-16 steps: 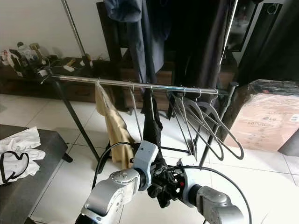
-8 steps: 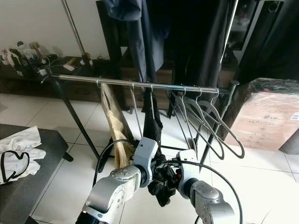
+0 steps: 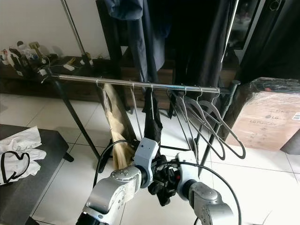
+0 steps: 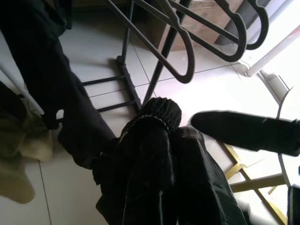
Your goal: Hang hanger
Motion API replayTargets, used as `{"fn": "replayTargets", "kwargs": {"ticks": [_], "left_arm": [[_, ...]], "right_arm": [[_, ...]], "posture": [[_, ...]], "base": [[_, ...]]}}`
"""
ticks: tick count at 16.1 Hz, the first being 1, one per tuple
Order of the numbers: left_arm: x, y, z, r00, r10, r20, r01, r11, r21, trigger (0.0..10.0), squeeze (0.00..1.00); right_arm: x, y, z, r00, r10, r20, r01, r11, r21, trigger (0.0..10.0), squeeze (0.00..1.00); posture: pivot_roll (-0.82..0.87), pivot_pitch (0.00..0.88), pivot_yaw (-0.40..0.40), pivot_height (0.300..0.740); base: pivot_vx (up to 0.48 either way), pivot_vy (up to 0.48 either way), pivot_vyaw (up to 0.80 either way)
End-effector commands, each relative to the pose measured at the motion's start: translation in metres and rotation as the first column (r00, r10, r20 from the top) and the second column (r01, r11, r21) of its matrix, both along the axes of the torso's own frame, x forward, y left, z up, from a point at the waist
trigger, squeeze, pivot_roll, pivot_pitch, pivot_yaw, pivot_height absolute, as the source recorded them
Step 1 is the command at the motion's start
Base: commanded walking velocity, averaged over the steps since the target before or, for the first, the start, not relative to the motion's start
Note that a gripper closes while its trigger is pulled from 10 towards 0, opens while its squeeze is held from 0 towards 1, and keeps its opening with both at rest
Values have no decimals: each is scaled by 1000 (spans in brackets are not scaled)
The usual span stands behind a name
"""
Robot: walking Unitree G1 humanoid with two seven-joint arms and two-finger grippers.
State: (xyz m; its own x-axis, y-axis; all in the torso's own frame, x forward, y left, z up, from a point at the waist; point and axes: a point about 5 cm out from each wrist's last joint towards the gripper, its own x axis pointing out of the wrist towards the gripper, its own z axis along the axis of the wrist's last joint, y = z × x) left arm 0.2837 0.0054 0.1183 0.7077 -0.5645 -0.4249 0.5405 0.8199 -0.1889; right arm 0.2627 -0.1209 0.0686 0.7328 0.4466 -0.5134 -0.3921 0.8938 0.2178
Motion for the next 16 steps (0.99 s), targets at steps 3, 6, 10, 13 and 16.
{"fn": "replayTargets", "kwargs": {"ticks": [3, 6, 10, 13, 16], "left_arm": [[-3, -7, -1, 999, -23, -25, 22, 1000, -18, 10000, 0], [-3, -7, -1, 999, -20, -26, 20, 1000, -22, 10000, 0], [-3, -6, 0, 1000, -18, -25, 17, 1000, -22, 10000, 0], [-3, -7, 1, 999, -21, -24, 21, 1000, -24, 10000, 0], [-4, -6, 0, 999, -32, -29, 32, 999, -15, 10000, 0]], "right_arm": [[2, 5, 3, 1000, 15, 21, -15, 1000, -17, 10000, 0], [13, -10, -4, 995, -89, 51, 95, 986, -138, 10000, 0], [23, -27, -5, 978, -169, 123, 196, 944, -264, 10000, 0], [32, -36, -7, 956, -244, 164, 284, 912, -295, 10000, 0], [39, -34, -2, 941, -247, 230, 307, 909, -281, 10000, 0]], "posture": [[-57, 99, 2, 740], [-50, 100, 2, 740], [-47, 99, 1, 740], [-42, 95, 3, 740], [-38, 91, 3, 740]], "base": [[0, 0, 0], [0, 0, 0], [0, 0, 0], [0, 0, 0], [0, 0, 0]]}}
